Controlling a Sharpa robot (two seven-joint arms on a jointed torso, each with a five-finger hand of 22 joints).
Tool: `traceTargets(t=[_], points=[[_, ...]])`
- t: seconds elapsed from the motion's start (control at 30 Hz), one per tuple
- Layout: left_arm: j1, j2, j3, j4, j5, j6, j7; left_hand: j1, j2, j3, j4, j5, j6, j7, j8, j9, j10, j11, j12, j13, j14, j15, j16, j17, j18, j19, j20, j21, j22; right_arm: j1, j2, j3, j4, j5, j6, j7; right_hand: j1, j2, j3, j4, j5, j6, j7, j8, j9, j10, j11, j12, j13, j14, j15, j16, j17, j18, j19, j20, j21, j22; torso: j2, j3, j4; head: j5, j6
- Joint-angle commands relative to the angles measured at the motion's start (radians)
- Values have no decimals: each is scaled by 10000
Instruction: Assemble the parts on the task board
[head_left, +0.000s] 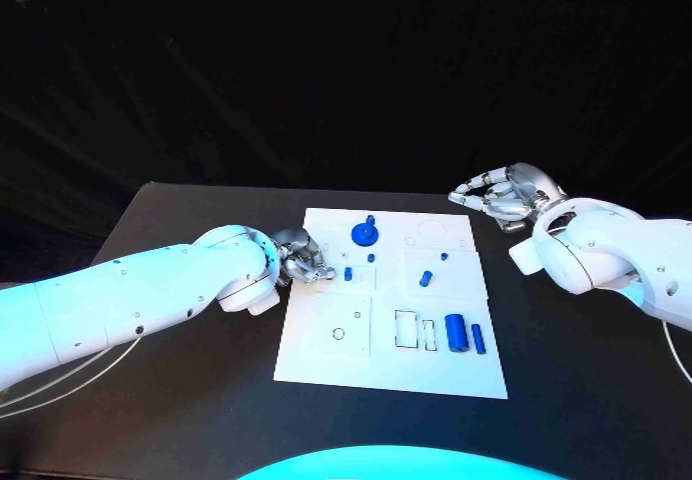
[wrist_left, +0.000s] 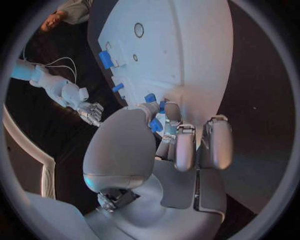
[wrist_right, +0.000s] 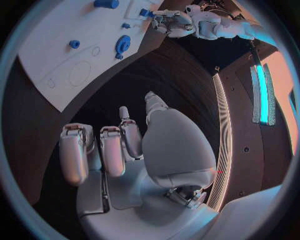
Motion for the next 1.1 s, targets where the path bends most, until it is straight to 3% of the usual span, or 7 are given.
traceTargets(t=[0.03, 0.33, 0.57, 0.87, 1.1], points=[[1, -64, 51, 110, 633, 35, 200, 49, -79, 780, -684, -41, 46, -31, 89, 86, 75, 14, 68, 14, 881, -65, 15, 2064, -77, 17, -24, 31, 675, -14, 13, 1, -7, -84, 166, 88, 0, 33, -27, -39, 55, -75, 10, 57, -16, -15, -13, -25, 637, 654, -76, -40, 957, 167, 432, -60, -50, 1837, -3, 3, 6, 5, 7], [67, -244, 224, 306, 986, 302, 131, 30, -165, 994, -758, -54, 30, -26, 126, 97, 87, 15, 74, 17, 880, -63, 13, 2061, -73, 4, -23, 20, 663, -29, 25, 1, -35, -84, 188, 79, 0, 33, -27, -39, 55, -75, 10, 57, -16, -15, -13, -25, 637, 654, -76, -40, 957, 167, 432, -60, -50, 1837, -5, 7, 6, 43, 25], [239, -356, 354, 281, 1266, 889, -5, 21, -205, 1100, -804, -58, 21, -21, 136, 98, 75, 18, 58, -8, 875, -60, 5, 2047, -60, -36, -22, -12, 618, -35, 32, 1, -53, -84, 202, 75, 1, 34, -26, -38, 84, -79, 8, 63, -19, -17, -15, -33, 628, 654, -79, -43, 957, 170, 428, -63, -61, 1830, 3, 4, -1, 51, 37], [707, -35, 396, -445, 1756, 2567, -491, -17, -197, 1365, -929, -81, -3, 11, 162, 103, 28, 42, 15, -73, 854, -40, -26, 1996, -54, -69, -12, -35, 595, -38, 75, 1, -91, -78, 246, 76, 1, 34, -26, -38, 84, -79, 8, 63, -19, -17, -15, -33, 628, 654, -79, -43, 957, 170, 428, -63, -61, 1830, 2, 2, -2, 58, 20], [1048, 476, 310, -1212, 1612, 3522, -888, -157, -145, 1608, -1057, -101, -54, 40, 225, 137, -58, 70, -46, -241, 849, -23, -27, 1995, -44, -107, 0, -62, 565, -39, 129, -1, -110, -78, 245, 72, -3, 33, -29, -35, 100, -82, 8, 68, -21, -11, -17, -30, 629, 654, -80, -48, 951, 175, 418, -65, -84, 1816, -2, 0, -6, 75, -6]])
